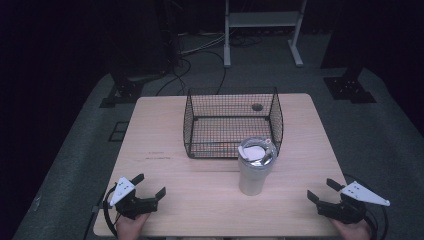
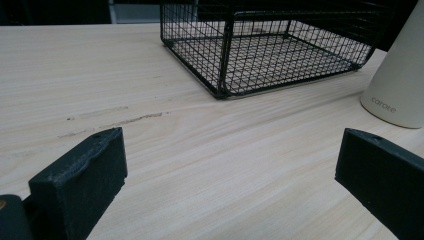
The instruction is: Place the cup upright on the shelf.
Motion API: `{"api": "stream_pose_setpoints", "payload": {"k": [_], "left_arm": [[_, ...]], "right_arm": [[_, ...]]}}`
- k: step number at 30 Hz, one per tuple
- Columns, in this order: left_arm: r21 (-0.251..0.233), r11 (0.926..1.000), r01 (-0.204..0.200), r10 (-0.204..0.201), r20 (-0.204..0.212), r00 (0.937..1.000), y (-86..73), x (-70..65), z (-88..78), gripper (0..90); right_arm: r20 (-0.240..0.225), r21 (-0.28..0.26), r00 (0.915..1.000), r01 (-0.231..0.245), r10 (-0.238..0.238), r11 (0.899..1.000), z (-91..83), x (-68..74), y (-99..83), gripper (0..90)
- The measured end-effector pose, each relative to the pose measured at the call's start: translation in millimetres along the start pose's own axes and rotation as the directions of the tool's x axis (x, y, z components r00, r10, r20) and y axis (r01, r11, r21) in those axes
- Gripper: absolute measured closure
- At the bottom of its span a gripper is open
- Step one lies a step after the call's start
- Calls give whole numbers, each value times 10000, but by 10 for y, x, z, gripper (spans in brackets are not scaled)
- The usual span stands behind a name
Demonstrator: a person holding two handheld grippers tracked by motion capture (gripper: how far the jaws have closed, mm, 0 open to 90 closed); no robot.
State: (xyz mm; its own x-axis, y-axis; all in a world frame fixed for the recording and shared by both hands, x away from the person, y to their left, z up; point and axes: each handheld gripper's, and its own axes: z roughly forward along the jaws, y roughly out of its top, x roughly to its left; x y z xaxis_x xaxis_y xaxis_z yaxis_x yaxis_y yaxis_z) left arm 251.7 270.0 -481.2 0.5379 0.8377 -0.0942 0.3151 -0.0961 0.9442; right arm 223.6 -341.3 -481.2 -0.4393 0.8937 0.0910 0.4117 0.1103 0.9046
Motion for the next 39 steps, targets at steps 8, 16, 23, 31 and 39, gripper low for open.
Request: {"api": "stream_pose_setpoints", "payload": {"k": [8,16,23,31,39], "left_arm": [[-7,9999,123,-123,7,9999,-11,17,-4,0],[-49,10000,84,-84,47,10000,-7,24,-11,0],[-62,9999,86,-86,61,9999,-3,25,-26,0],[-136,9999,94,-93,47,9999,-6,26,-55,0],[-172,9998,124,-124,-4,9999,-12,29,-86,0]], "right_arm": [[-511,-251,9987,-4,-9,9997,29,75,94,124],[-1001,-405,9946,230,-269,9989,78,188,210,102],[-1459,-484,9885,320,-388,9983,130,316,272,79],[-1880,-457,9792,684,-759,9966,243,506,338,30],[-2368,-567,9657,957,-1065,9938,324,661,413,27]]}}
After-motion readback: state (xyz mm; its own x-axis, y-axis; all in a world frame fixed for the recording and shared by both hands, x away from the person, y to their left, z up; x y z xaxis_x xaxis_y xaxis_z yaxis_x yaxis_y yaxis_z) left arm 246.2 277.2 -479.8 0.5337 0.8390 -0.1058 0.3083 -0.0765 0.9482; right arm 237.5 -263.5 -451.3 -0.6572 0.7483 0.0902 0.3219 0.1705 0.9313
